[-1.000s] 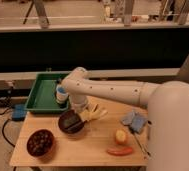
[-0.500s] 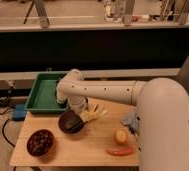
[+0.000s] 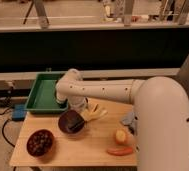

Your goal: Wipe purple bowl with eraser

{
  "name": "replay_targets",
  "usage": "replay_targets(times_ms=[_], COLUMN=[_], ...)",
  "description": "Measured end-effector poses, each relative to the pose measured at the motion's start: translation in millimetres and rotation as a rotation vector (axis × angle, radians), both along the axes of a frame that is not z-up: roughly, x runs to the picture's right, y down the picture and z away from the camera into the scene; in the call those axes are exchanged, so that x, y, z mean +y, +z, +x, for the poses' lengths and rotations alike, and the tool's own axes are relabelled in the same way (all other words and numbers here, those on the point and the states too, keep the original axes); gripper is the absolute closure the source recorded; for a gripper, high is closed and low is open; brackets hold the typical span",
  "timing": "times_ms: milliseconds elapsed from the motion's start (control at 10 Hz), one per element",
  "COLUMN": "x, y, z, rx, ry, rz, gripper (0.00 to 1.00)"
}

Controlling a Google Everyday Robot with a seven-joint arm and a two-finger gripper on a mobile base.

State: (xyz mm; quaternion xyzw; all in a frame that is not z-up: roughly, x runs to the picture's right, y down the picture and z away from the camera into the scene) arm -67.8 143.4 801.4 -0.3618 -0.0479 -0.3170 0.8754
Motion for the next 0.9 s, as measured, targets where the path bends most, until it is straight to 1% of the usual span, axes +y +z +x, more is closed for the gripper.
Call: replay_targets(times_ms=[200, 300, 400, 500, 700, 800, 900], x=[-10.0, -18.8, -26.5, -29.9, -33.2, -31.0, -24.2], y=[6.7, 12.7, 16.5, 16.2, 9.1, 3.2, -5.0], z=[-11.9, -22.2, -35.5, -41.0, -49.6, -54.5, -55.8], rx=[0.009, 0.013, 0.008, 0.001, -0.021, -0.035, -0.047], ry=[-0.017, -0.031, -0.045, -0.047, -0.058, -0.069, -0.076], rz=[0.005, 0.011, 0.017, 0.019, 0.028, 0.03, 0.026], gripper=[1.0, 1.0, 1.0, 1.0, 1.0, 1.0, 1.0])
